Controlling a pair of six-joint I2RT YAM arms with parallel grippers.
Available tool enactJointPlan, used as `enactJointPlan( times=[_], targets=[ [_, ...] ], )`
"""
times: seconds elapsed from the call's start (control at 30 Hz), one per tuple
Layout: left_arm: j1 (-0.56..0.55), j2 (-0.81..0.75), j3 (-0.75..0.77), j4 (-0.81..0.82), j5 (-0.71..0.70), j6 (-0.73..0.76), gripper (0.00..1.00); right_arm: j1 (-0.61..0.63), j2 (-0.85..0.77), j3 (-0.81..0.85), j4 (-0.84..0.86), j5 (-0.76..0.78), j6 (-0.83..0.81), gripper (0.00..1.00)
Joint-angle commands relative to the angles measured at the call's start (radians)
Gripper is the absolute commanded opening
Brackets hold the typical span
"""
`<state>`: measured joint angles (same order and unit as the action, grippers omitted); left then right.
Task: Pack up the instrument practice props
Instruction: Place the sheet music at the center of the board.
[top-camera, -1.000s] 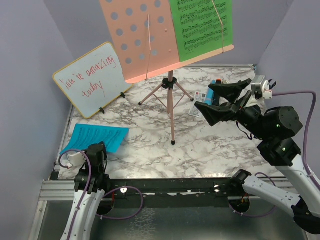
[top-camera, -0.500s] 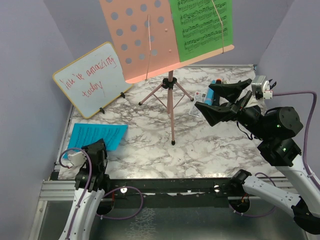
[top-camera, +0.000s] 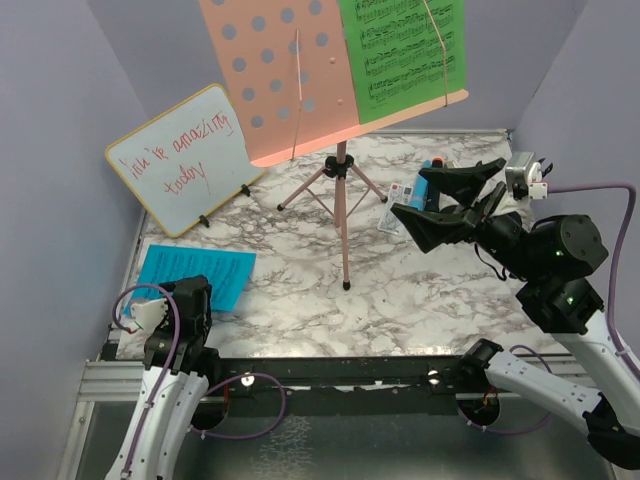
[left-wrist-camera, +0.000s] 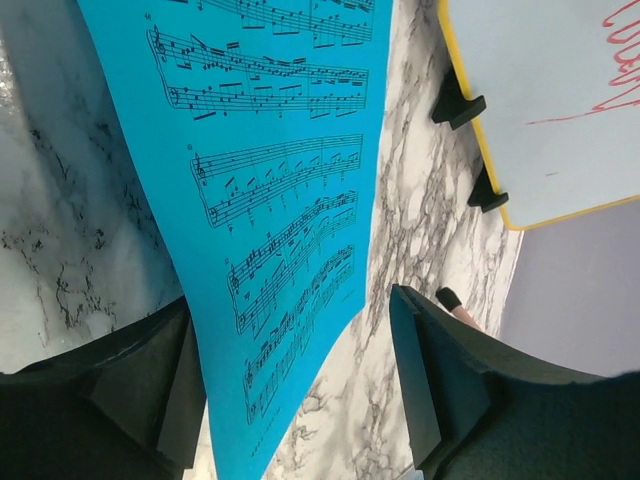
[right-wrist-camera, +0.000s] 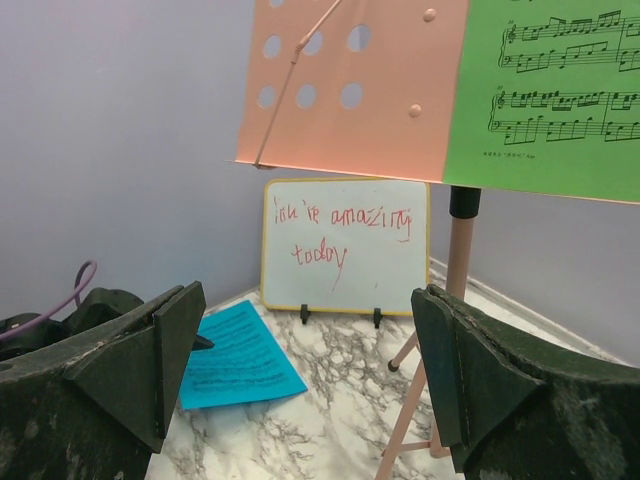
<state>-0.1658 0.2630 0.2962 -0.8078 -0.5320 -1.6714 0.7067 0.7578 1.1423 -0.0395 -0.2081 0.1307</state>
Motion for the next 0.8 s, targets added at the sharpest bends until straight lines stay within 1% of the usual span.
enactJointPlan(
  times=[0.0,0.23,0.47,0.6,0.7,0.73,0.77],
  targets=[
    [0.0,0.022,0.057,-0.088,-0.004,0.022,0.74,-0.004,-0.014,-0.005,-0.007,0.022,-0.002,0.94],
    [0.0,0.047,0.033,-0.033,0.042,0.025,0.76,-0.002,-0.017,-0.004,-0.011,0.029,-0.001,0.94],
    [0.0,0.178,0.022,0.097,0.053,0.076,0.77,-0.003,-0.018,-0.001,-0.017,0.032,0.0,0.94],
    [0.0,0.235,0.046,0.101,0.055,0.114,0.78,-0.003,-0.021,0.0,-0.02,0.034,0.0,0.94],
    [0.0,0.246,0.063,0.063,0.062,0.113,0.79,-0.002,-0.021,0.0,-0.02,0.036,-0.002,0.94],
    [0.0,0.248,0.073,0.04,0.062,0.112,0.88,-0.003,-0.021,0.0,-0.022,0.038,-0.002,0.94],
    [0.0,0.25,0.083,0.021,0.06,0.111,0.92,-0.003,-0.02,0.0,-0.023,0.039,-0.002,0.94]
  ],
)
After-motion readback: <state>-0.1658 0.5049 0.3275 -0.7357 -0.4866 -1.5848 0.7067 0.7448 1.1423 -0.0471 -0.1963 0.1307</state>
